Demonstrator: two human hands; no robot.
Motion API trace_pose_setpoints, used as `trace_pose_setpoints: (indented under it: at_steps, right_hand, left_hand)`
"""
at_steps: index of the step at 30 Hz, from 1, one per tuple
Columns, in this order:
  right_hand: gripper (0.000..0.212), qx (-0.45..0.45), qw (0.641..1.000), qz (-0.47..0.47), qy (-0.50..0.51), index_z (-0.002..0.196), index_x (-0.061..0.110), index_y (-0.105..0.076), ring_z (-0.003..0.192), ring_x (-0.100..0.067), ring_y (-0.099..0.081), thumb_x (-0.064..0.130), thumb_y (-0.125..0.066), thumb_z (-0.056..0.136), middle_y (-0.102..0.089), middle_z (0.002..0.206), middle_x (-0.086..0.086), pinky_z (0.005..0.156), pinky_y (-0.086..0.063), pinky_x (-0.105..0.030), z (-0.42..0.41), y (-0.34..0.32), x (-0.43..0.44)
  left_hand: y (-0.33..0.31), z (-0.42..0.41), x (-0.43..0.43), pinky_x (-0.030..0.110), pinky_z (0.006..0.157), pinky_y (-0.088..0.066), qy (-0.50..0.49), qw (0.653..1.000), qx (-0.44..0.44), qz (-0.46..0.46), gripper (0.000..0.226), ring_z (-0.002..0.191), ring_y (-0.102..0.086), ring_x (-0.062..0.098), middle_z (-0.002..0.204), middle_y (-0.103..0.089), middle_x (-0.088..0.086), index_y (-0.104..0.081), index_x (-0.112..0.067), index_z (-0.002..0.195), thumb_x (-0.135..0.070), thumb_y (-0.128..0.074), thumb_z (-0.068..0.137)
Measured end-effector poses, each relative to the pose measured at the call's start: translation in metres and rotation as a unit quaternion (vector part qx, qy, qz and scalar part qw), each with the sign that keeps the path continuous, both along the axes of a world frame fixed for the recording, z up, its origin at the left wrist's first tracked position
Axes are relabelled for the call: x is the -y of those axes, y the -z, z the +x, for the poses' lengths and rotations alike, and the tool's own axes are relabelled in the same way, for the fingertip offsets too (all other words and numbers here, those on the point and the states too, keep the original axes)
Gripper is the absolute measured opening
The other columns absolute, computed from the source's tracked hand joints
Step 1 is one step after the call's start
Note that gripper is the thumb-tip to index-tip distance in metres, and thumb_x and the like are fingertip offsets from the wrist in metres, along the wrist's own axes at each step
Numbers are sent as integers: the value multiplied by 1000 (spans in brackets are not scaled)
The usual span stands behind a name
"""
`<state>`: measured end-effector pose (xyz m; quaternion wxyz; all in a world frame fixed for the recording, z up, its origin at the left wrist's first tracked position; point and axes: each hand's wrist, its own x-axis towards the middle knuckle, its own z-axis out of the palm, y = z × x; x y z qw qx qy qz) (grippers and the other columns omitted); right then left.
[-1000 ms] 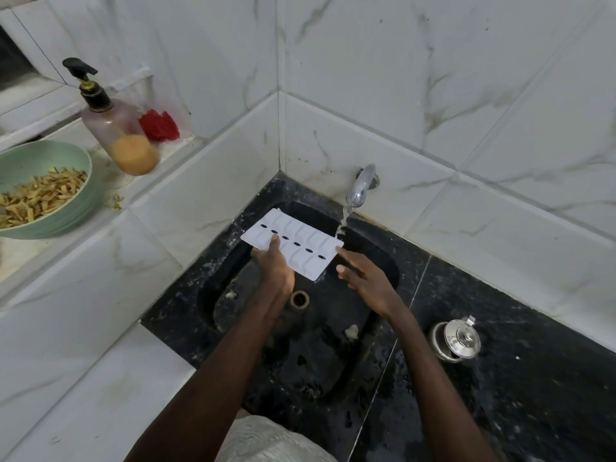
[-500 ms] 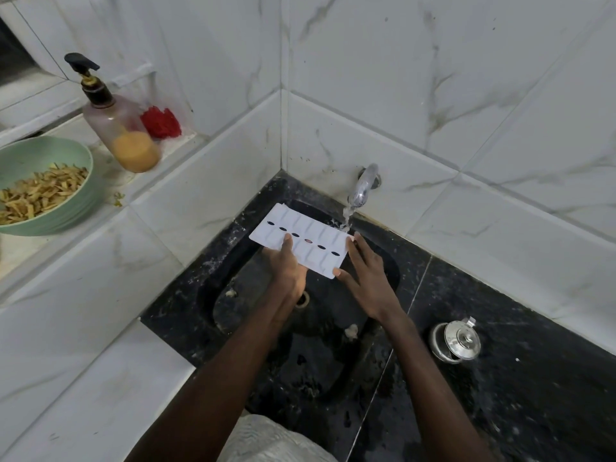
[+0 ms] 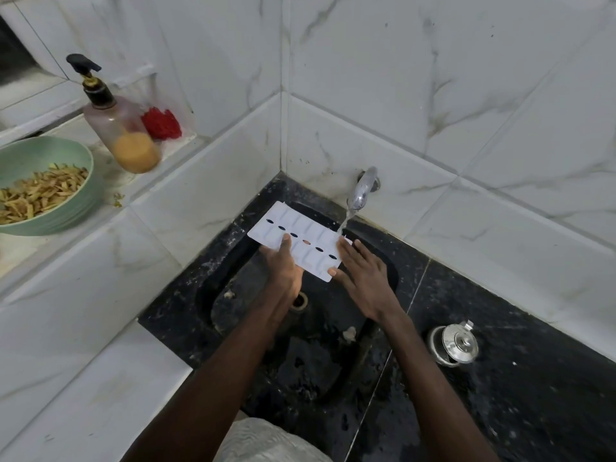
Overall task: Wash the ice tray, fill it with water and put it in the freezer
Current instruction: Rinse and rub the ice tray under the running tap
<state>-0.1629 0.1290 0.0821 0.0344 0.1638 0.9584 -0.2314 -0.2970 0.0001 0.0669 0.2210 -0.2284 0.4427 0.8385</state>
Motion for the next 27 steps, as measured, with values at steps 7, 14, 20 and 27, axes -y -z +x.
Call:
trace_pose_setpoints:
  at_steps: [7, 14, 20, 27]
  right_hand:
    - [74, 18, 999, 14, -42, 165, 35, -2, 155, -5, 23, 73, -17, 103, 5, 170, 19, 129, 8, -50, -8, 4, -4]
    - [78, 28, 999, 18, -23, 165, 33, 4, 155, -13, 26, 74, -16, 102, 11, 169, 18, 126, 17, -49, -19, -2, -7]
    - [73, 32, 998, 39, -30, 164, 36, 1, 154, -12, 28, 72, -17, 104, 7, 169, 19, 125, 17, -54, -11, 7, -18]
    - [77, 26, 996, 30, -84, 164, 34, 8, 154, -9, 28, 73, -18, 103, 12, 170, 17, 126, 17, -51, -10, 6, -4]
  left_hand:
    - [2, 0, 1, 62, 104, -53, 9, 1000, 8, -12, 52, 127, -64, 31, 146, -58, 12, -31, -16, 152, -11, -57, 107]
    - [1, 6, -3, 58, 101, -55, 22, 999, 5, -23, 49, 124, -65, 31, 142, -60, 14, -34, -12, 149, -9, -57, 106]
    - [5, 0, 0, 56, 101, -56, 34, 999, -4, -42, 44, 123, -66, 30, 142, -60, 13, -36, -13, 145, -9, -58, 106]
    - [5, 2, -6, 53, 102, -57, 55, 995, -36, -75, 44, 119, -68, 25, 139, -62, 9, -39, -14, 145, -14, -58, 107]
